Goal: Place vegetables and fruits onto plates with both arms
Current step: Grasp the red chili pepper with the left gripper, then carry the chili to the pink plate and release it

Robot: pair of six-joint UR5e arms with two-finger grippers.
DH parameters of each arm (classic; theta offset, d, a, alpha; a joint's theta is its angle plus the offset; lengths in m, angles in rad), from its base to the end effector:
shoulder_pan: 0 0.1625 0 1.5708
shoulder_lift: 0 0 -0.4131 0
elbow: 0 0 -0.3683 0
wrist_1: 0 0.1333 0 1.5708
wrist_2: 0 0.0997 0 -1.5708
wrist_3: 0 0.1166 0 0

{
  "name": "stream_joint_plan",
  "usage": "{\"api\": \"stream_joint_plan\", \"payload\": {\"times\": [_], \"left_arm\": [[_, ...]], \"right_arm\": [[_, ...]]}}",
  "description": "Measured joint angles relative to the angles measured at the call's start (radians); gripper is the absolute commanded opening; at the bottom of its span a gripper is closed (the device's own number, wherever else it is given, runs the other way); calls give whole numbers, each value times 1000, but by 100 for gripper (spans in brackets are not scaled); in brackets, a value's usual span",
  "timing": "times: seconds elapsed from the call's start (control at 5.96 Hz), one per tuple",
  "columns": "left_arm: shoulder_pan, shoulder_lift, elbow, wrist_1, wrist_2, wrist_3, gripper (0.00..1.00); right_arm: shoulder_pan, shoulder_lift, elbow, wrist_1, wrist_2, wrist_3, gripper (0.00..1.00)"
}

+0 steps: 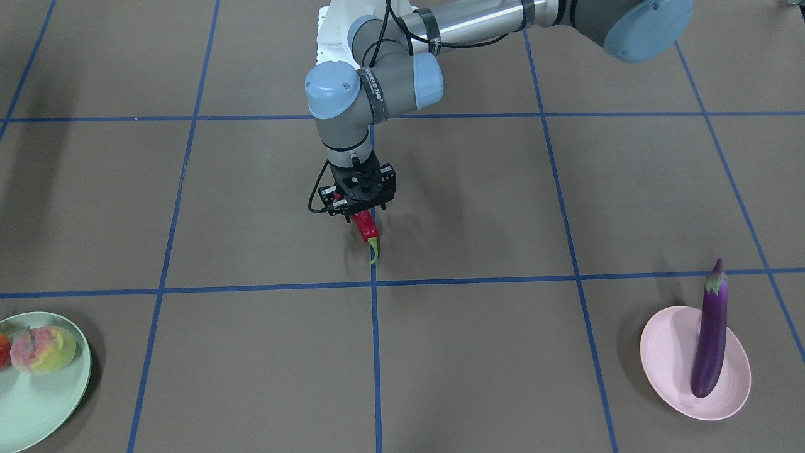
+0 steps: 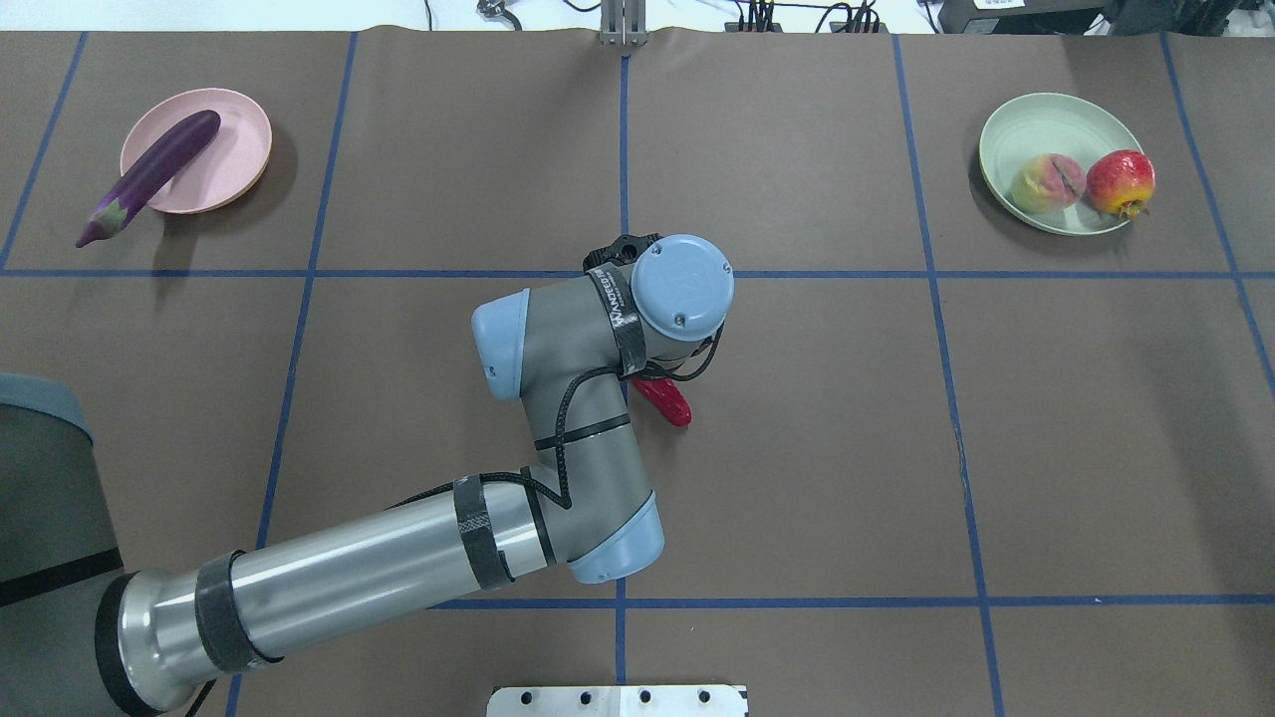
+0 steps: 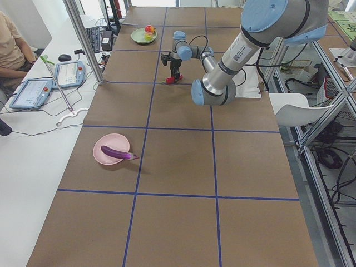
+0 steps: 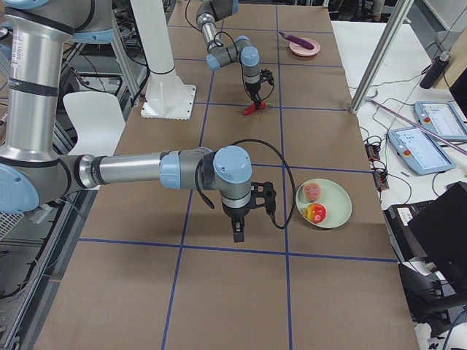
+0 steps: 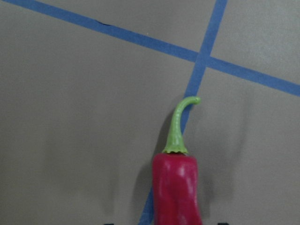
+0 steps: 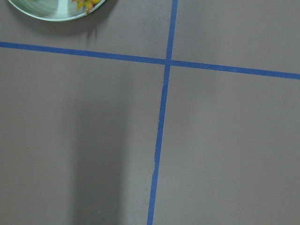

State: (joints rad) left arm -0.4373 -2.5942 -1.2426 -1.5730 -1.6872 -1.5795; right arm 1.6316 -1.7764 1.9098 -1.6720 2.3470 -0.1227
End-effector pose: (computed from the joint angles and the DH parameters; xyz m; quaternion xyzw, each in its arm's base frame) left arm 0.6616 -0.4415 0.1663 0.0191 0.3449 -0.1881 0.9194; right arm 0.0748 -0.3792 0.5979 0.0495 -0.3754 -0.0347 0.9249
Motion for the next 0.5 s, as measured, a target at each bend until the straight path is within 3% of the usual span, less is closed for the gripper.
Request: {"api": "stream_joint_plan", "payload": {"times": [0.17, 0.5], "left_arm": [[2, -1, 3, -1, 6, 5, 67], [3, -6, 7, -1, 7, 23, 0]], "right_arm": [[-1, 0, 0, 0, 0, 0, 100], [-1, 0, 0, 0, 0, 0, 100]]}}
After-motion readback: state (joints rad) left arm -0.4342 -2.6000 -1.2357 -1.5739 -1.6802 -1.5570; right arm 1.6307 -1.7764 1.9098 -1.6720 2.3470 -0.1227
